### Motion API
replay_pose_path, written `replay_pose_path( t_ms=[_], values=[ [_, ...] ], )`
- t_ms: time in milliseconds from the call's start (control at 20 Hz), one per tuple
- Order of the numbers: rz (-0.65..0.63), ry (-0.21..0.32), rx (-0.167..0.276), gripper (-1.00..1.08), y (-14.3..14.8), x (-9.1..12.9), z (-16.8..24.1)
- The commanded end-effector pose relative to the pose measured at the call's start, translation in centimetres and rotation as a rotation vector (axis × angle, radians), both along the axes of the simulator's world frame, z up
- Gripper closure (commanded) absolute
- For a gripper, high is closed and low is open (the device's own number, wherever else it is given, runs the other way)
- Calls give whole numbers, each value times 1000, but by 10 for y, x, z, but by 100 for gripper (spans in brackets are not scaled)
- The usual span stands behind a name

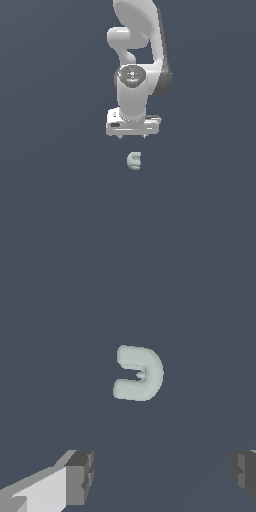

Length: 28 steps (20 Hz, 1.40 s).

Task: Pick up the object and move it to a goal position.

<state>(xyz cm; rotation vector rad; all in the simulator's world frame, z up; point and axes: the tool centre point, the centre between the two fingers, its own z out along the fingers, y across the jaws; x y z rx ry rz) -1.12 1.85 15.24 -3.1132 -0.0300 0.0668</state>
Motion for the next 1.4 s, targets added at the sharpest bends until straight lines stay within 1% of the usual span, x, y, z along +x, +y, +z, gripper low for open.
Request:
replay_pose_path(
  t_ms=[0, 150, 400, 550, 900, 1350],
  values=[
    [0, 0, 0, -92, 0, 0, 0],
    [12, -4, -2, -92, 4, 2, 0],
    [68, -18, -11, -92, 19, 8, 3],
    [77, -19, -12, -92, 21, 7, 4],
    [46, -22, -12, -92, 18, 15, -5],
    [-58, -34, -22, -92, 12, 42, -40]
  ],
)
